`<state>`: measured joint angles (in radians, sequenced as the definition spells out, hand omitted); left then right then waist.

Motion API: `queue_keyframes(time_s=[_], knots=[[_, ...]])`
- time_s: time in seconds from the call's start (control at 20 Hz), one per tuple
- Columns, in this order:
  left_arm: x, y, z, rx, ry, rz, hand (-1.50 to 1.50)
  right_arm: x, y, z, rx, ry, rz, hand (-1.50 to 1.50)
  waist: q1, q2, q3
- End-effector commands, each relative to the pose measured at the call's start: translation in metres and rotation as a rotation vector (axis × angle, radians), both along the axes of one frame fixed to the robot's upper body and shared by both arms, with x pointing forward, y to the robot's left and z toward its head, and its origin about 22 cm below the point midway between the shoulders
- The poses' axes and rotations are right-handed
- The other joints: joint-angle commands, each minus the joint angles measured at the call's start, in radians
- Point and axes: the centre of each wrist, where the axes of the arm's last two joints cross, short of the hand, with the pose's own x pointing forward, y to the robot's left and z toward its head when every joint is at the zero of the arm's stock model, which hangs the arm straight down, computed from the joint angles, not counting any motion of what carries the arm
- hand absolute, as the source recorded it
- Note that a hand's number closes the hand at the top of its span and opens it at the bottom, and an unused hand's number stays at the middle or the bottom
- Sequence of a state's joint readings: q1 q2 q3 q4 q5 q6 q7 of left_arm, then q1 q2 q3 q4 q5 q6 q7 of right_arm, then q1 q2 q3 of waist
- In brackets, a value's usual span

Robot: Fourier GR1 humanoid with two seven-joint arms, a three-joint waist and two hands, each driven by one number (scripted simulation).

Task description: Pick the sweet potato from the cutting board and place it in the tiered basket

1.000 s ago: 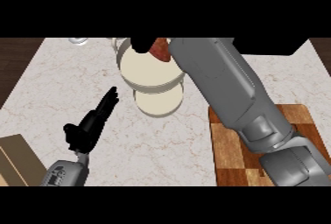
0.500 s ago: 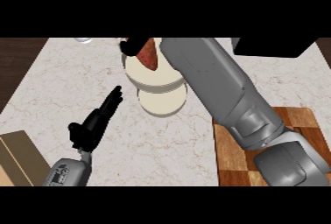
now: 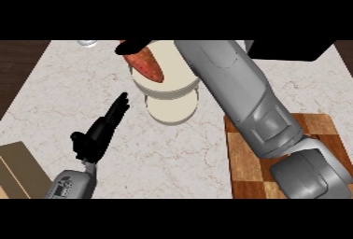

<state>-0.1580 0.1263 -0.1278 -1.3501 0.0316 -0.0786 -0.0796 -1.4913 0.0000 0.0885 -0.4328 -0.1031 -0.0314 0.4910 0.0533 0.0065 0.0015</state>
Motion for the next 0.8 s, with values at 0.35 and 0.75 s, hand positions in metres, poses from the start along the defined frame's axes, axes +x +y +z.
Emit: queue_keyframes(time_s=[0.35, 0.75], knots=[[-0.011, -0.002, -0.006, -0.024, 0.03, 0.044, 0.0, 0.019, -0.056, 0.023, 0.045, -0.284, -0.477, -1.5, -0.041, -0.007, -0.002], [-0.016, 0.02, -0.001, -0.018, 0.036, 0.058, 0.0, 0.029, -0.187, 0.017, 0.233, -0.434, -0.641, -1.5, -0.054, -0.009, 0.0]])
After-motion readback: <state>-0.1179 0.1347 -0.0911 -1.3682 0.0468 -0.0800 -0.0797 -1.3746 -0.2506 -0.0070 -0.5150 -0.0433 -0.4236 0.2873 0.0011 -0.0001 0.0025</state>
